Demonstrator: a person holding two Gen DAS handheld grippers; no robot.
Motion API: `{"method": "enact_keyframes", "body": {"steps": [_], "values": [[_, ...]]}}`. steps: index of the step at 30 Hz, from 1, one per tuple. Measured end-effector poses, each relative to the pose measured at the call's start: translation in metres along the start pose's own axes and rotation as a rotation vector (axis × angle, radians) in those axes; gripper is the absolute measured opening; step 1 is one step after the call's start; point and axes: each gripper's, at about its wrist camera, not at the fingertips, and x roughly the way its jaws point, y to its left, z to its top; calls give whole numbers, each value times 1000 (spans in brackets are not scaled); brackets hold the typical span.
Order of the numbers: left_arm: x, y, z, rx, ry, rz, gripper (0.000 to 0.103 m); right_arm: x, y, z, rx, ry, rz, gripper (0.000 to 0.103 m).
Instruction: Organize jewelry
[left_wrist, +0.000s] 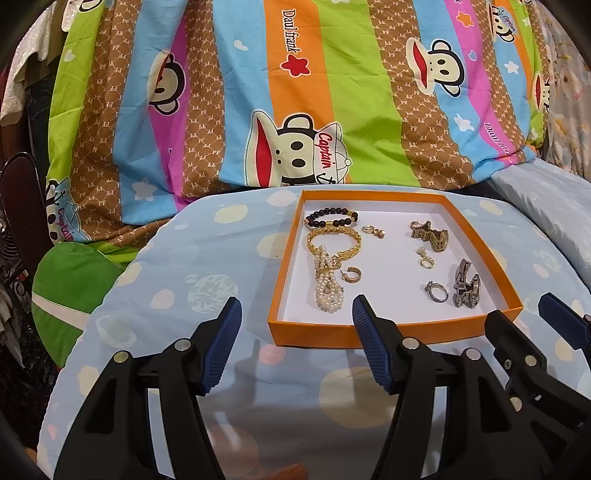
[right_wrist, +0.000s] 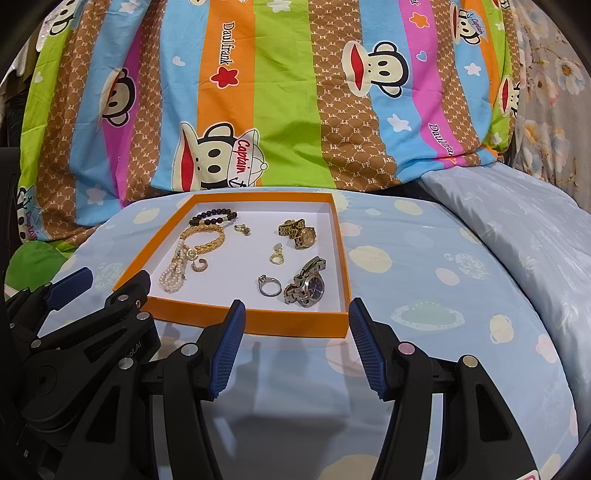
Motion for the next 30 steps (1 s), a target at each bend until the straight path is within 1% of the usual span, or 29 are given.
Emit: {"method": "enact_keyframes", "body": {"steps": [6,8,10,13,30], "values": [[-1,0,0,0,-1,3,61,-1,-1,0,0,0,-1,58],[0,0,0,-1,0,4,64,-1,-1,0,1,0,-1,58],[1,1,0,-9,6,9,70,-1,-1,0,1,0,0,58],[2,3,0,-15,11,15,73,-1,-1,0,1,0,0,58],[1,1,0,-8,2,36,73,-1,-3,1,3,3,-6,58]]}}
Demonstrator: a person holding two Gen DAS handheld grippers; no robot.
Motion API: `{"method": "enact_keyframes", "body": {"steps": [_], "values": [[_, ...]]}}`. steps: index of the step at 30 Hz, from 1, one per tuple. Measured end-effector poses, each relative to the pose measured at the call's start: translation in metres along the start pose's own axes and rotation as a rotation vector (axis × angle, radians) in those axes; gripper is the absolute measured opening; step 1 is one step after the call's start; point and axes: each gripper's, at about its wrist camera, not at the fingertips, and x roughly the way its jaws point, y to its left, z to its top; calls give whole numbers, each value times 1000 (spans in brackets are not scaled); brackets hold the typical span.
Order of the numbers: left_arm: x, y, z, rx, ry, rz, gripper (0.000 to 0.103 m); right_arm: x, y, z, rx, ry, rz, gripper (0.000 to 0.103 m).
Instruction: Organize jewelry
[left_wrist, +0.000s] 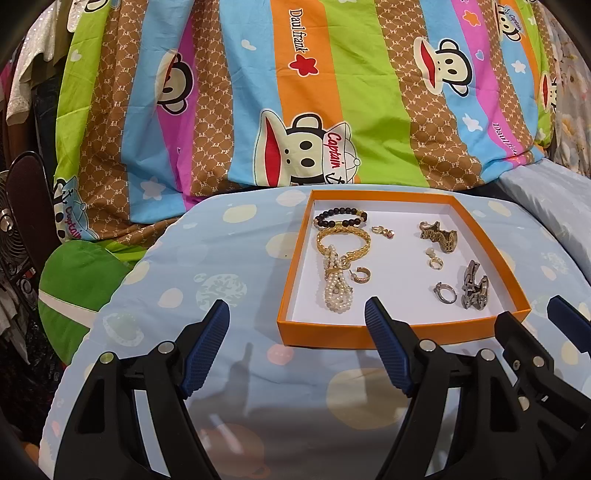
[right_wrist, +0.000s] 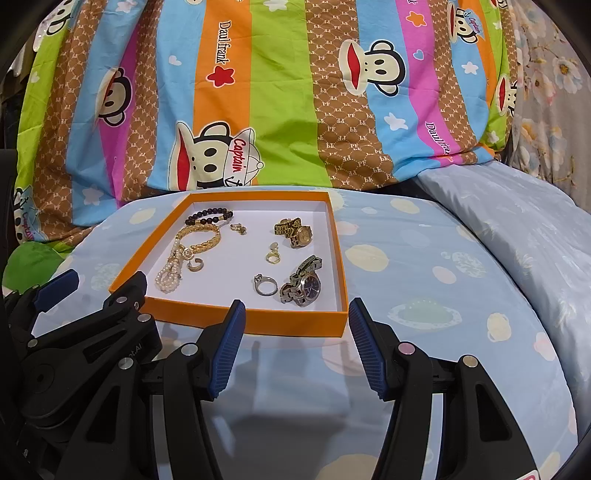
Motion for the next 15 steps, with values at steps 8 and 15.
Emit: {"method": "enact_keyframes", "body": {"steps": [8,15], "values": [[1,0,0,1,1,3,73,0,-2,0,0,1,-3,59],[0,1,0,1,1,3,73,0,-2,0,0,1,-3,59]]}}
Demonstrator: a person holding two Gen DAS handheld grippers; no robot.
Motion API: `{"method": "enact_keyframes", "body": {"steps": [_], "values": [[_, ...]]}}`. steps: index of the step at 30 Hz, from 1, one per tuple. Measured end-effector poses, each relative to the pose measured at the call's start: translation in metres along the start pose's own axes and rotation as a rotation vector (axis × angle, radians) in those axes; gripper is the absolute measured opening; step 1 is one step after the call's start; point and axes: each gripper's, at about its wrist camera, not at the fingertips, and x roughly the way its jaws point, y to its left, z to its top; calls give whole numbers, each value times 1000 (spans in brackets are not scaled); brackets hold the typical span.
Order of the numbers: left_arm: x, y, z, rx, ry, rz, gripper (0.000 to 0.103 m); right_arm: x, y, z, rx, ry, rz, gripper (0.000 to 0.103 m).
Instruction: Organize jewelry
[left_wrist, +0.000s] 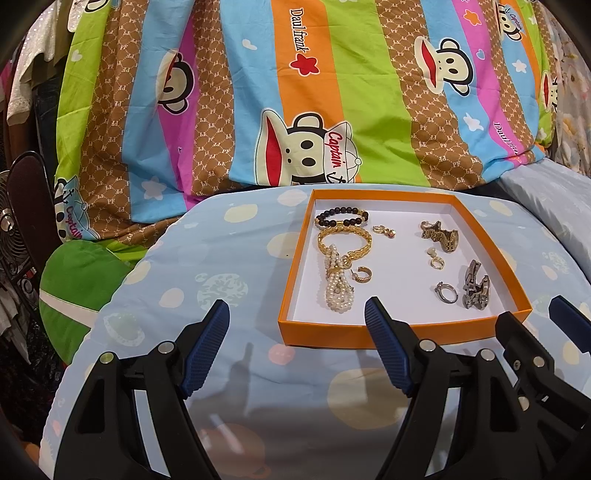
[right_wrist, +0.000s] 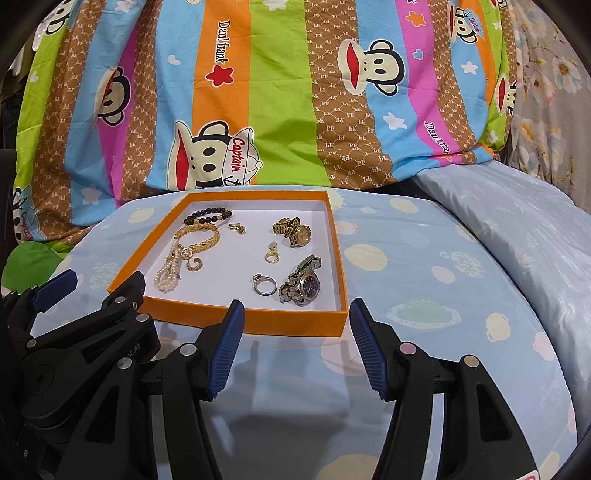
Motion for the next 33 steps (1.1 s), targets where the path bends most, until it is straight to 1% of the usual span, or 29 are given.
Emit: {"method": "enact_keyframes", "body": {"steps": [6,10,14,18,20,25,30,33], "values": [[0,0,0,0,2,0,73,0,-1,1,0,2,-1,59],[2,1,-1,-2,8,-2,73,0,-3,-1,7,6,-13,63],[3,2,-3,-5,15,-4,75,1,-6,-1,12,11,-16,65],[4,3,-2,-11,21,1,79,2,-5,-1,17,15,-20,66],[3,4,-2,-15,20,4,80,2,-5,-1,21,14,-26,69],[3,7,-1,-29,20,16,88,2,-7,-1,35,13,-26,72],[3,8,-1,-36,23,24,92,2,-9,-1,44,17,-28,75],[3,10,-1,-42,24,24,93,3,-10,-1,55,19,-33,79]]}}
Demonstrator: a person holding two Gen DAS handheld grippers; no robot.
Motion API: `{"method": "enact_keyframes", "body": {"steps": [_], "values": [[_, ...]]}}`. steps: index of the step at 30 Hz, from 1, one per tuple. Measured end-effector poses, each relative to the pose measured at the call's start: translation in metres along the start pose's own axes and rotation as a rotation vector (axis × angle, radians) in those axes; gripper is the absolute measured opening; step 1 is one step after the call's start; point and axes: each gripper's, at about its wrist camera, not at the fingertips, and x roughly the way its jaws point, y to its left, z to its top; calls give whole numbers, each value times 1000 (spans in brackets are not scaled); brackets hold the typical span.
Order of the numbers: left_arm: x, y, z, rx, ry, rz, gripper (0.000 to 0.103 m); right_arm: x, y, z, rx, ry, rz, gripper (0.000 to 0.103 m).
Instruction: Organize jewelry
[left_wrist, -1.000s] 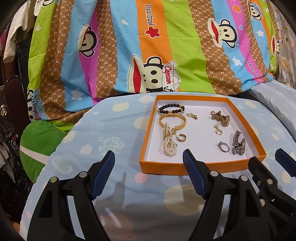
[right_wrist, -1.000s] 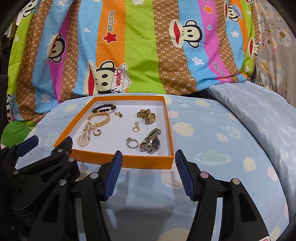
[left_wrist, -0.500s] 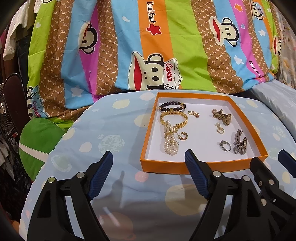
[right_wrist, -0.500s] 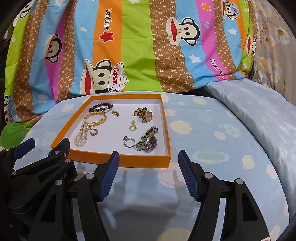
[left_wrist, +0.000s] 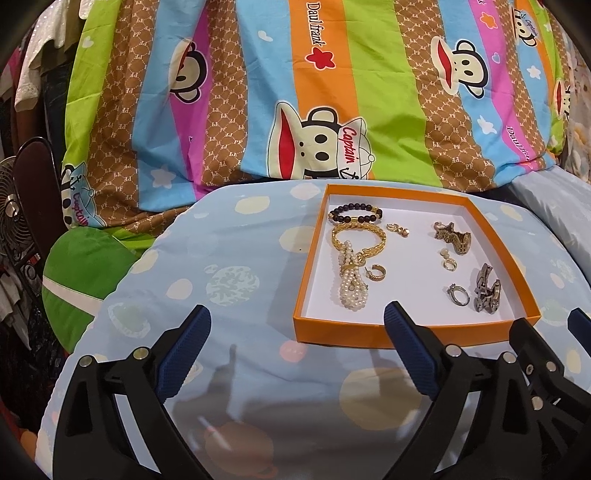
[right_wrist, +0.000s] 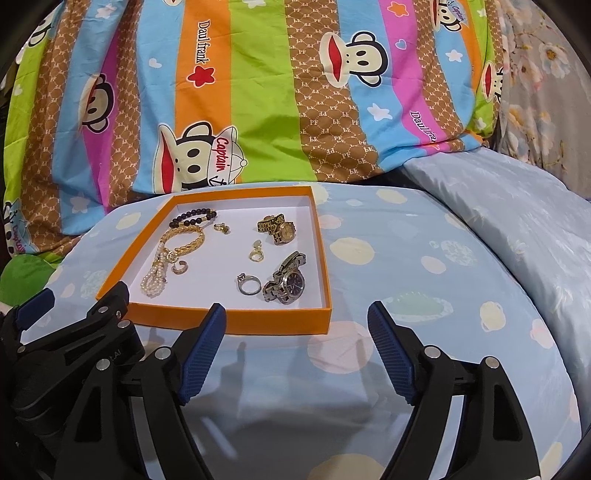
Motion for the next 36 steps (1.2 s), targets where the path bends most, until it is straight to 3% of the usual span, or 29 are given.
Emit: {"method": "enact_keyframes", "body": {"steps": [36], "values": [[3,3,2,5,16,-22,95,0,-6,0,28,-2,-4,84]]}}
